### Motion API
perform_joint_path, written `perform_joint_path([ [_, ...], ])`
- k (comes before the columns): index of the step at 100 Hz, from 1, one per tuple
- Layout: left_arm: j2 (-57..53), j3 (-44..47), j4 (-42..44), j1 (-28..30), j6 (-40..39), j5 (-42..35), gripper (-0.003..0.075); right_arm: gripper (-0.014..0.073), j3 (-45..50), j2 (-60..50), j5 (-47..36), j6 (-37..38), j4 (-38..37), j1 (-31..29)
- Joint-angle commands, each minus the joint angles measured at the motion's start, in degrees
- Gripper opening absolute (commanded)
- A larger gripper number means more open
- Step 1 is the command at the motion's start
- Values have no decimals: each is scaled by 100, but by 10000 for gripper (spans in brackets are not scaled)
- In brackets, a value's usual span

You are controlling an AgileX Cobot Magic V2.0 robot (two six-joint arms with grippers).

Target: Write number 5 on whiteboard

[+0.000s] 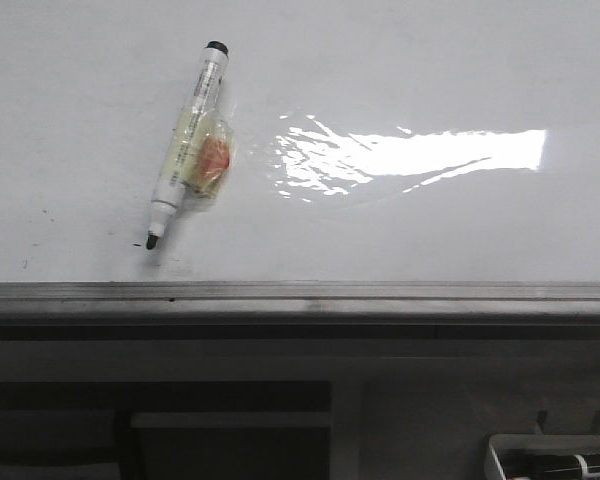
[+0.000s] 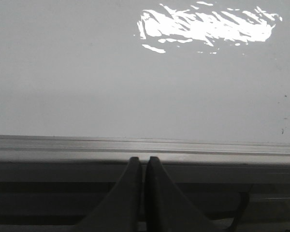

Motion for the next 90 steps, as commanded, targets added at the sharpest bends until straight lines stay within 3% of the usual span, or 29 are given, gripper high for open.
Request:
perform_joint_path([
  [1, -158, 103, -66, 17, -63, -290, -20, -64, 150, -101, -166, -14, -210, -28],
  [18, -158, 103, 11, 17, -63, -648, -20, -64, 150, -101, -1504, 15, -541, -28],
  [33, -158, 103, -1827, 17, -63, -1037, -20, -64, 150, -101, -2774, 87, -68, -28],
  [53, -158, 103, -3401, 17, -63, -1623, -20, -64, 150, -101, -2612, 87, 1182, -28],
  [63, -158, 103, -4330, 17, -63, -1680, -20, -64, 150, -101, -2719, 87, 1343, -28],
  [76, -158, -38, -4548, 2, -63, -1795, -20, -64, 21, -101, -3016, 87, 1368, -28],
  [90, -35, -624, -3674, -6, 300, -1278, -20, -64, -301, -78, -2860, 101, 1865, -28],
])
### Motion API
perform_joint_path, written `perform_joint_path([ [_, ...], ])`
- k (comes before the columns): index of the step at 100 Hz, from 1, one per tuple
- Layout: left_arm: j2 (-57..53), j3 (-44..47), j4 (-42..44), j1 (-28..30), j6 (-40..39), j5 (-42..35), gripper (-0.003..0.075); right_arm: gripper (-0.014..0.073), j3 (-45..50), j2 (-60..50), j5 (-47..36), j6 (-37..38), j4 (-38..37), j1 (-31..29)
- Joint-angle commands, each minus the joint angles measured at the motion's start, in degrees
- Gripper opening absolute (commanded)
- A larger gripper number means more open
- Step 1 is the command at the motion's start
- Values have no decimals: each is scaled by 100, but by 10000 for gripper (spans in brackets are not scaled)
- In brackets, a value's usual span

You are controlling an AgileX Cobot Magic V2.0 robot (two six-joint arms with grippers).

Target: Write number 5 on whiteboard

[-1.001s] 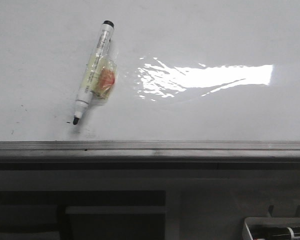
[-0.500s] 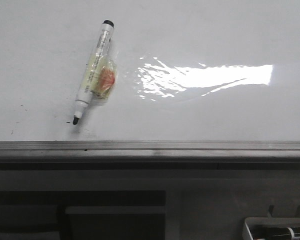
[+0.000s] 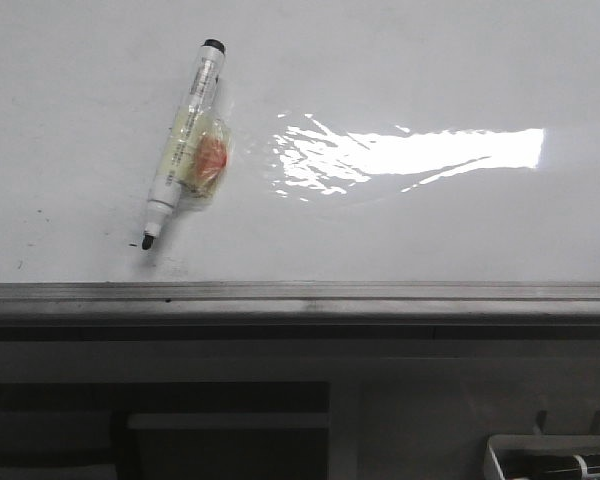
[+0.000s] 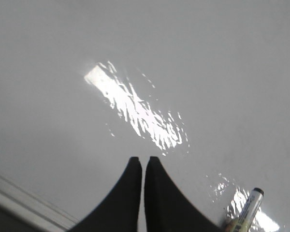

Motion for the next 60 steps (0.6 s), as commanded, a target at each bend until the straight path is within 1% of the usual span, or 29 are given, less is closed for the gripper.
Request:
perform_joint_path([
  [1, 27, -555, 541, -6, 285, 82, -20, -64, -338, -64, -346, 10, 276, -17],
  [14, 646, -1404, 1509, -6, 771, 856, -20, -64, -742, 130, 220, 207, 288, 86],
  [20, 1092, -1754, 1669, -6, 1060, 1225, -13, -63, -999, 297, 517, 207, 288, 158],
  [24, 1358, -2004, 1681, -6, 1409, 1555, 20, -60, -1187, 428, 806, 195, 232, 223],
  [27, 1635, -2163, 1669, -6, 1656, 1800, 62, -60, -1314, 524, 1002, 195, 176, 267],
  [31, 1911, -2372, 1627, -6, 1993, 2154, 146, -60, -1501, 680, 1314, 195, 118, 335],
  [32, 2024, -2404, 1627, -6, 2079, 2206, 179, -60, -1533, 708, 1364, 195, 115, 337],
  [33, 2080, -2433, 1627, -6, 2079, 2255, 179, -60, -1562, 764, 1416, 195, 106, 367],
  [35, 2241, -2541, 1577, -6, 2240, 2432, 248, -59, -1648, 820, 1555, 195, 89, 399],
  [36, 2350, -2565, 1562, -6, 2280, 2472, 265, -59, -1703, 877, 1645, 195, 79, 408],
  [37, 2403, -2611, 1533, -6, 2349, 2541, 300, -59, -1731, 905, 1686, 195, 67, 419],
  [38, 2456, -2611, 1533, -6, 2349, 2541, 300, -59, -1782, 963, 1767, 195, 67, 442],
  [40, 2610, -2684, 1447, -6, 2491, 2642, 363, -55, -1855, 1052, 1860, 195, 67, 469],
  [42, 2760, -2725, 1337, -6, 2591, 2695, 403, -50, -1897, 1110, 1914, 195, 67, 504],
  [48, 3112, -2760, 953, -67, 2941, 2707, 459, 0, -2066, 1366, 2043, 182, 56, 585],
  [52, 3339, -2760, 677, -183, 3229, 2666, 456, 47, -2138, 1526, 2034, 173, 56, 642],
  [60, 3733, -2760, 41, -464, 4014, 2588, 412, 196, -2250, 1812, 1979, 17, 56, 729],
])
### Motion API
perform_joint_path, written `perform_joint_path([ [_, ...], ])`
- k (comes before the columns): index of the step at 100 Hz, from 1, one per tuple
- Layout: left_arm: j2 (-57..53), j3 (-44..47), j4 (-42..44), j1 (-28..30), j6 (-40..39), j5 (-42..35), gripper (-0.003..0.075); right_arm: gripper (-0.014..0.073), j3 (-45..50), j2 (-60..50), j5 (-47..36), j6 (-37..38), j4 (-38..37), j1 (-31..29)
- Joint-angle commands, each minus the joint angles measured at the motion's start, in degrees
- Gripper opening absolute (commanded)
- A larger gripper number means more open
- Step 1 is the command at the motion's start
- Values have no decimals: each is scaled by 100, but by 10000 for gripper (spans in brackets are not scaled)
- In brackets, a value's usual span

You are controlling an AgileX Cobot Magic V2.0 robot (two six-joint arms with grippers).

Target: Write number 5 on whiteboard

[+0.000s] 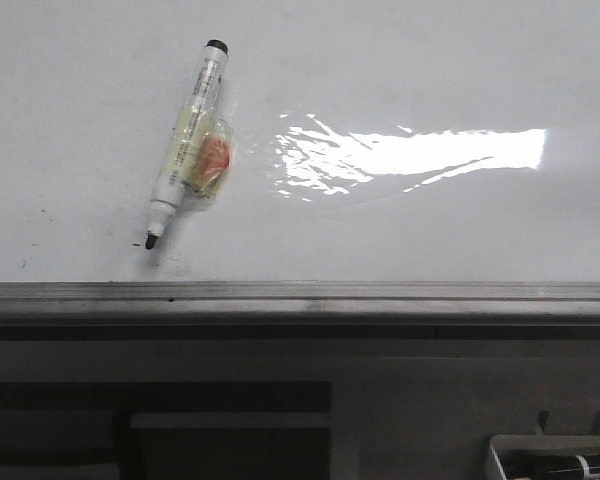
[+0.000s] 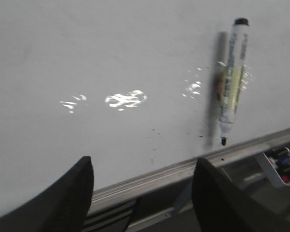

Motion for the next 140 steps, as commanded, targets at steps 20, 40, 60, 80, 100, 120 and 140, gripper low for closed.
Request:
perform_joint_path([
  [20, 1325, -232, -1417, -1276, 1061, -1216, 366, 414, -692, 1045, -222, -404, -70, 331],
  [40, 2183, -287, -1802, -2375, 1061, -2216, 366, 407, -816, 1244, -274, -404, -70, 529],
  [60, 3009, -525, -1951, -3424, 1061, -3482, 367, 407, -816, 1244, -251, -404, -70, 529],
  [80, 3678, -730, -2346, -3645, 1061, -4188, 366, 407, -816, 1244, -251, -404, -70, 529],
  [100, 4116, -812, -2346, -3645, 1061, -4201, 271, 407, -816, 1244, -224, -404, -70, 529],
  [120, 4004, -812, -1988, -3645, 1061, -3613, -20, 407, -867, 1273, -79, -583, -60, 768],
  [140, 3523, -828, -650, -3673, 1290, -2485, -20, 406, -1252, 1744, 519, -1637, 118, 1804],
])
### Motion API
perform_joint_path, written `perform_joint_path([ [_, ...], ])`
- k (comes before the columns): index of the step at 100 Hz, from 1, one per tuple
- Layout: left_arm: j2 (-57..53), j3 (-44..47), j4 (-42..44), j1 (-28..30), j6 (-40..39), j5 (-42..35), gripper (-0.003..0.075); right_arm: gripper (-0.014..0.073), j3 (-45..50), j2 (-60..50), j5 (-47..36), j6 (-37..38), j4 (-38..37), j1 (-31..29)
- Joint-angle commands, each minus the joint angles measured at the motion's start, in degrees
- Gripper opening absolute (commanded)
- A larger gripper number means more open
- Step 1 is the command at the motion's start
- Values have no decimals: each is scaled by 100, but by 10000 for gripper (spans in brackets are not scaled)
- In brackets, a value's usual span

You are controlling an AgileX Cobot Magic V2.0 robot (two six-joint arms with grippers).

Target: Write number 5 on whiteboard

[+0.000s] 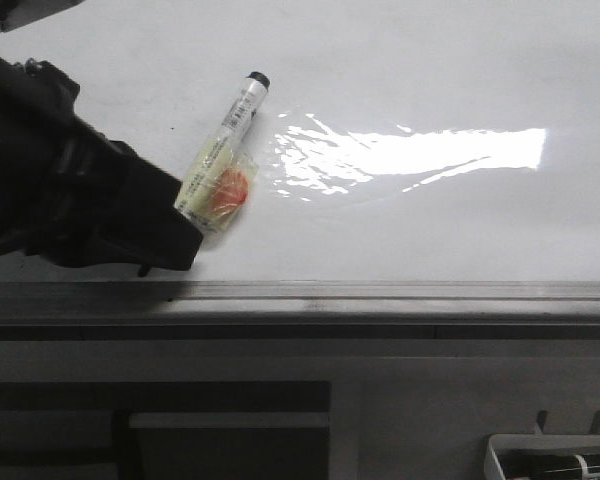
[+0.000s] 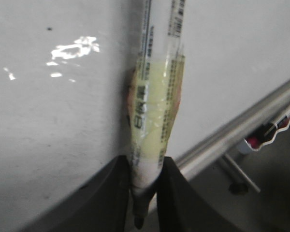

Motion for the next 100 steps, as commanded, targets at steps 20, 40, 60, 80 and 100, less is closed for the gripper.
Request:
perform_joint_path([
  [20, -913, -165, 2044, -278, 1438, 1312, -20, 406, -580, 1056, -330, -729, 125, 1875],
  [40, -1070, -165, 2081, -460, 1986, 1185, -20, 407, -596, 1830, -1385, -729, 90, 2862],
  [60, -1070, -165, 2081, -460, 1986, 1185, -20, 406, -596, 2546, -2281, -729, 90, 3086],
  [80, -1070, -165, 2081, -460, 1986, 1185, -20, 406, -657, 2881, -2932, -729, 90, 3086],
  [100, -1070, -165, 2081, -460, 1986, 1185, -20, 316, -797, 3127, -2937, -729, 90, 3091],
])
